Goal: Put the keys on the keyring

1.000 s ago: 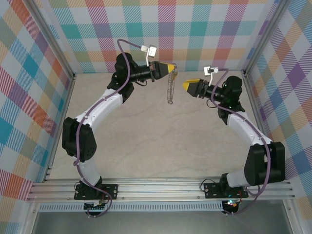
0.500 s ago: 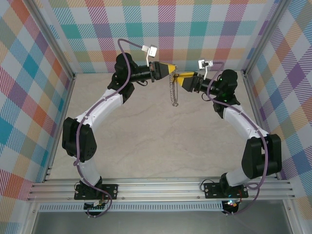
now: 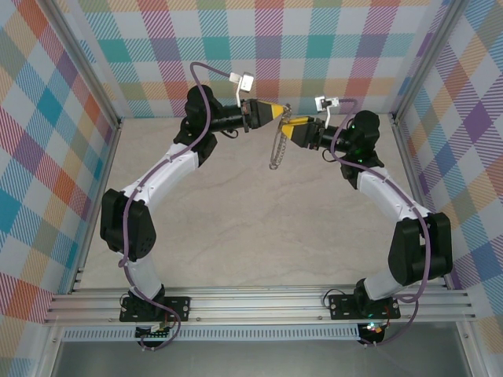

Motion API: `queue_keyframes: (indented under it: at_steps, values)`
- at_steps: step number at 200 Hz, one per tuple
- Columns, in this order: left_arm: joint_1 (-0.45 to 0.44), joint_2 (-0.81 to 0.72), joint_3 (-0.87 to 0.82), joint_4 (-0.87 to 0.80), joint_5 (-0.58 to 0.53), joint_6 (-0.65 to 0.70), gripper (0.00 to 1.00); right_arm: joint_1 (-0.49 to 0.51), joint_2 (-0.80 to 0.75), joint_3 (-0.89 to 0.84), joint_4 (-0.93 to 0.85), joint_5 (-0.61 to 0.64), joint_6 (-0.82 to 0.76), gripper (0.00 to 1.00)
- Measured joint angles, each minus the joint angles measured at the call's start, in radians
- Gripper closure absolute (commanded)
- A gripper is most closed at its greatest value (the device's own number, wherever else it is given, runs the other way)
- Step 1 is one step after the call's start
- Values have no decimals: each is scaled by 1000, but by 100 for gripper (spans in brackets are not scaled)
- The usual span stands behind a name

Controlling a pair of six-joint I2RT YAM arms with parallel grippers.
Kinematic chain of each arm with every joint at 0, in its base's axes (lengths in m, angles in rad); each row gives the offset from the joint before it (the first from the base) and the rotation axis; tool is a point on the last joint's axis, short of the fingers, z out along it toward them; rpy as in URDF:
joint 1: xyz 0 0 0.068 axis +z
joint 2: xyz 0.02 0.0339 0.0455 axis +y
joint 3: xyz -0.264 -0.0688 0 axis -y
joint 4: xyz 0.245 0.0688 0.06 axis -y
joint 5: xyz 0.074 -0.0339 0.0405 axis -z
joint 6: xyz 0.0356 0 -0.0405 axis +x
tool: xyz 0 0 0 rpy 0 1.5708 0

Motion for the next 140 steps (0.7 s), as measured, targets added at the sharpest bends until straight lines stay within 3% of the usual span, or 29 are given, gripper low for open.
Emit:
queue_keyframes:
  at_steps: [47,117,140]
  values:
    - [-3,0,3,2,3,0,100,2,8,0,25,-9,19,67]
    - [-3,0,3,-1,-4,0,100,4,8,1,29,-21,17,100]
    - [-3,0,3,-5,-6,4,100,5,4,4,1,-18,-3,100]
